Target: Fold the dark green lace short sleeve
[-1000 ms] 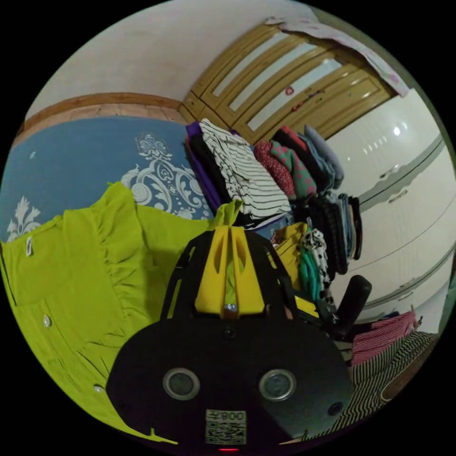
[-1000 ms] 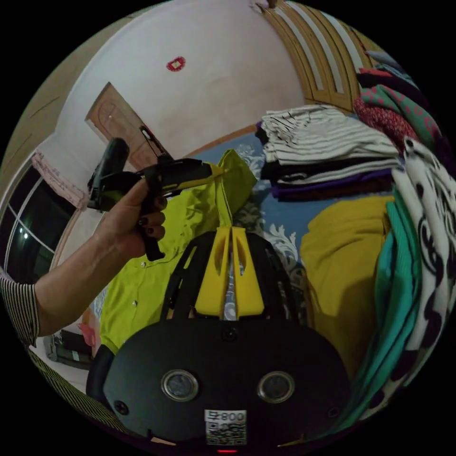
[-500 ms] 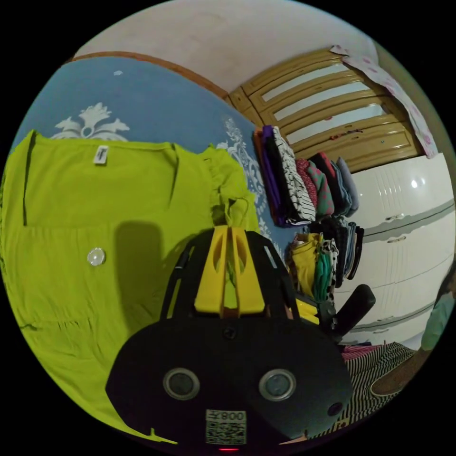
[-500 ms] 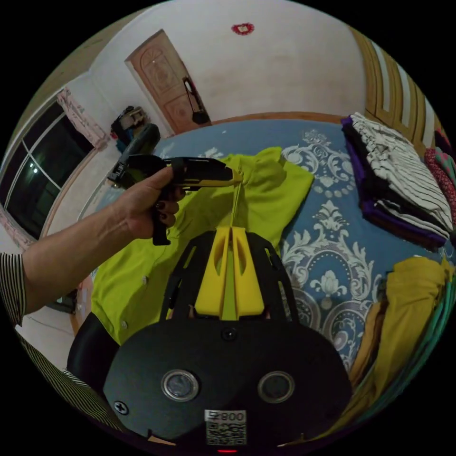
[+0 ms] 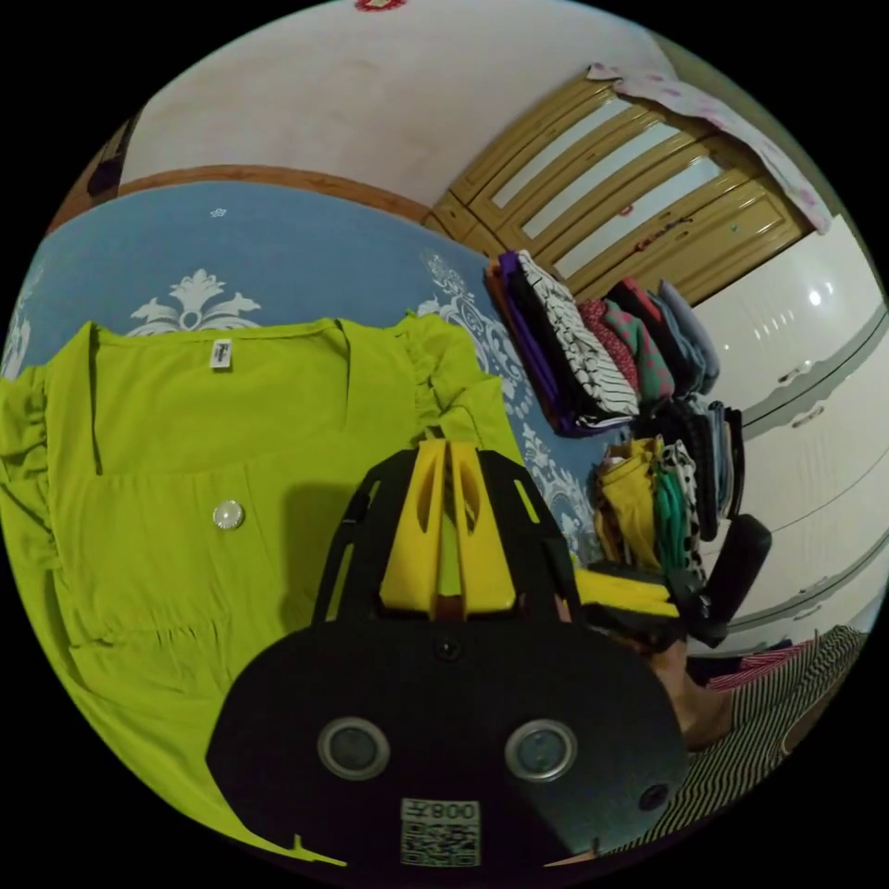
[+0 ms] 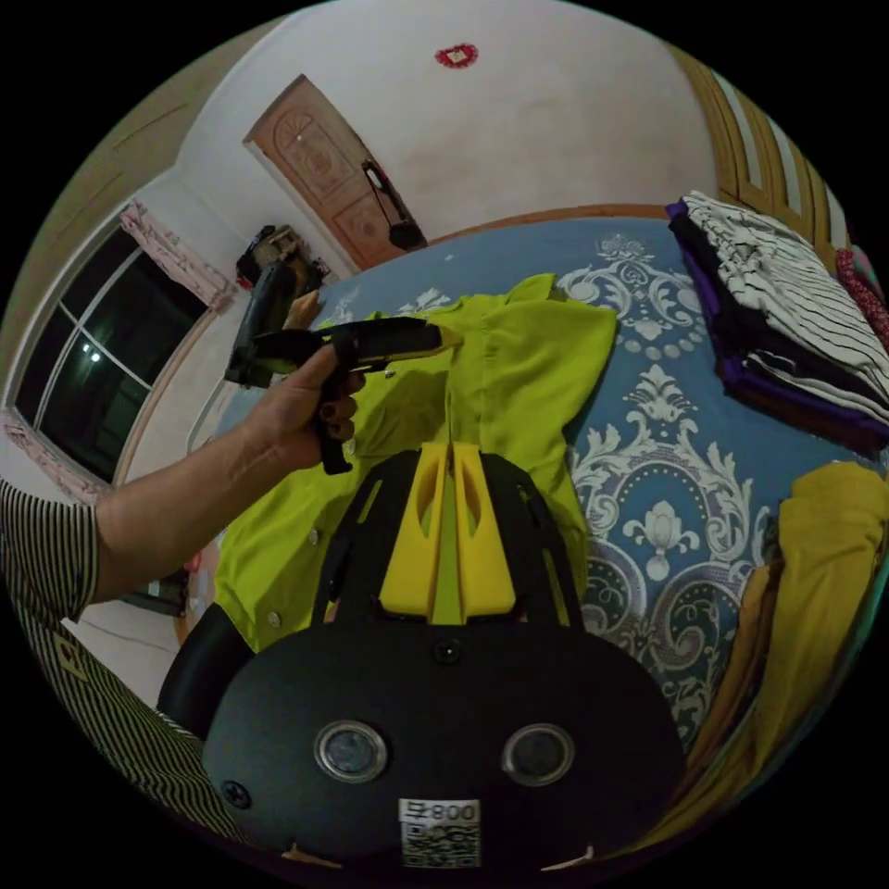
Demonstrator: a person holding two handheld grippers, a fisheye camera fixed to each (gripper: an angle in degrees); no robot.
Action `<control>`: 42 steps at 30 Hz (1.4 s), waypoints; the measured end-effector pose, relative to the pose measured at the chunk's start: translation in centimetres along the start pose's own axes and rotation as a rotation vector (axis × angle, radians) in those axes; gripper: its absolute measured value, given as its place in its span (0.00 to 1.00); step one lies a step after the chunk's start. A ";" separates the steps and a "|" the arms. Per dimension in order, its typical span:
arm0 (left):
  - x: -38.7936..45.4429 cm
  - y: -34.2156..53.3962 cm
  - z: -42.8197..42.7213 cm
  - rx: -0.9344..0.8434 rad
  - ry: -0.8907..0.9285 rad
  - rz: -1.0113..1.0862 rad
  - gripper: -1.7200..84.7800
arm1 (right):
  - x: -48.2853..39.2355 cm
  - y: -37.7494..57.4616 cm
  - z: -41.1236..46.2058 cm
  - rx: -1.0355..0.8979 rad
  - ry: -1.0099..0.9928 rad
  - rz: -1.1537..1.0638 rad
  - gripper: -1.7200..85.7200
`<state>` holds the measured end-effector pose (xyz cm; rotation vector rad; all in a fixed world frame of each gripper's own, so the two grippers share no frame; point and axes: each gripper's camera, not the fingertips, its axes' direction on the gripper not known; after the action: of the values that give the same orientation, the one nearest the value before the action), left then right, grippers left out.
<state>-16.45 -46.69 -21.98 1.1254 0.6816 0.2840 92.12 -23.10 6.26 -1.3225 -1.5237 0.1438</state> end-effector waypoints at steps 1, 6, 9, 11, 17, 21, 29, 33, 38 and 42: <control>0.4 -0.1 -0.8 -0.015 -0.029 0.001 0.03 | -0.9 -0.6 0.7 -0.030 -0.040 -0.021 0.03; 1.3 0.5 -6.6 0.001 -0.044 -0.011 0.02 | -5.0 -1.9 2.6 -0.055 -0.006 -0.078 0.03; 2.5 1.8 -10.8 0.043 -0.022 0.023 0.02 | -5.8 -2.7 2.9 -0.009 0.061 -0.017 0.02; 2.8 2.5 -12.3 -0.028 -0.035 0.016 0.02 | -5.7 -3.5 3.8 -0.031 0.069 0.034 0.02; 3.0 5.6 -21.7 0.040 -0.036 -0.055 0.03 | -8.6 -6.3 7.0 -0.123 0.087 0.096 0.02; 2.8 9.2 -29.3 0.104 -0.036 -0.075 0.03 | -13.3 -7.7 7.6 -0.065 0.120 0.061 0.02; -0.5 19.6 -48.4 0.218 -0.190 -0.311 0.08 | -21.2 -11.2 13.1 -0.198 0.171 0.007 0.02; -4.0 24.1 -56.6 0.322 -0.261 -0.532 0.12 | -26.3 -12.8 14.1 -0.187 0.144 -0.030 0.02; -7.1 27.0 -63.7 0.355 -0.303 -0.678 0.13 | -34.5 -16.0 16.8 -0.185 0.048 -0.151 0.03; -6.9 27.4 -65.6 0.325 -0.302 -0.663 0.12 | -44.0 -20.4 21.8 -0.234 -0.032 -0.336 0.05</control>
<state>-59.72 9.22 -11.78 1.1499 0.8044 -0.5681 54.95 -53.60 -16.47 -1.2253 -1.8085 -0.2345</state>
